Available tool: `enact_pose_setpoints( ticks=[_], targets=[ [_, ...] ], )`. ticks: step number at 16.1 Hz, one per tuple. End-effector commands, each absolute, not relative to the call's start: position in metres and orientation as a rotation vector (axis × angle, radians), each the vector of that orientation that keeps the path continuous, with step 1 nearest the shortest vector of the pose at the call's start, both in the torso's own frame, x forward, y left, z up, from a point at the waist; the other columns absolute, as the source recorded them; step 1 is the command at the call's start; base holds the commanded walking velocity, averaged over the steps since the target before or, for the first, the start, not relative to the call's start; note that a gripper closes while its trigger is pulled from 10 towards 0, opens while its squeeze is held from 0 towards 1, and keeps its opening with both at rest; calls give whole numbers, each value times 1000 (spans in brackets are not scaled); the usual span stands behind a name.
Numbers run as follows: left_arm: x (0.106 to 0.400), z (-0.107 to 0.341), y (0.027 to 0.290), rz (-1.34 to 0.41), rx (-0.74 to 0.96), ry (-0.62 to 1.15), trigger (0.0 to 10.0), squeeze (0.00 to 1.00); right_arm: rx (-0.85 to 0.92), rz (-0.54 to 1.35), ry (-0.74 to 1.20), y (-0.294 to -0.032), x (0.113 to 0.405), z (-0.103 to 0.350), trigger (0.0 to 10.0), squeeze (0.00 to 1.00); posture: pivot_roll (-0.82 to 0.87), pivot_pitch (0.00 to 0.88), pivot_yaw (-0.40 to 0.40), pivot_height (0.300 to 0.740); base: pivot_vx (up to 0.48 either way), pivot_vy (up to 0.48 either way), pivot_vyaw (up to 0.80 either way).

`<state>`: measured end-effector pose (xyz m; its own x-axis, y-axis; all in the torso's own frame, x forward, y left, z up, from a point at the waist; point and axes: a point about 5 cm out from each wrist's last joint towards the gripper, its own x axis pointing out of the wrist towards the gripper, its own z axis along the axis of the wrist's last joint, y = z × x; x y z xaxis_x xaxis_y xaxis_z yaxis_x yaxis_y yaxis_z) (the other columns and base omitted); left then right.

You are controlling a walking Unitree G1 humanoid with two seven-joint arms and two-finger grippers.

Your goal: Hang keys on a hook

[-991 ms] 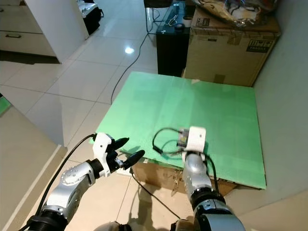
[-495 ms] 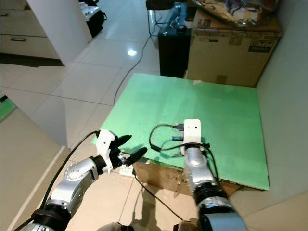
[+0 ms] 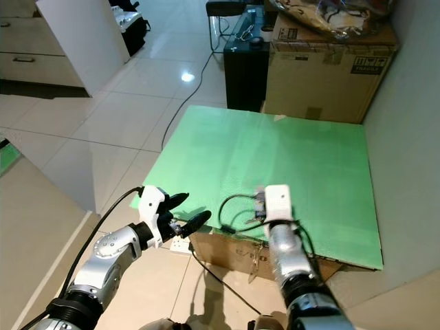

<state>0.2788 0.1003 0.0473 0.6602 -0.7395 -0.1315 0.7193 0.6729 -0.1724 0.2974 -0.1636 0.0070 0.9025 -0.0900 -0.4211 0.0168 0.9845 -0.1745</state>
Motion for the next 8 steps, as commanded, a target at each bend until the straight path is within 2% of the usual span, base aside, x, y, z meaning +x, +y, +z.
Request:
enact_pose_setpoints(
  ticks=[1, 2, 3, 8],
  targets=[
    [280, 47, 104, -823, -87, 197, 10000, 0, -166, -39, 473, -160, 293, 1, 10000, 1000, -115, 74, 150, 740, 0, 0, 0],
    [280, 47, 105, -823, -86, 198, 10000, 0, -172, -36, 493, -161, 290, -3, 10000, 1000, -115, 74, 150, 740, 0, 0, 0],
    [280, 47, 105, -824, -85, 199, 10000, 0, -174, -48, 509, -163, 288, -5, 10000, 0, -115, 74, 150, 740, 0, 0, 0],
    [279, 46, 107, -826, -79, 199, 10000, 0, -63, -142, 576, -176, 281, -14, 10000, 0, -105, 66, 152, 740, 0, 0, 0]
  ],
)
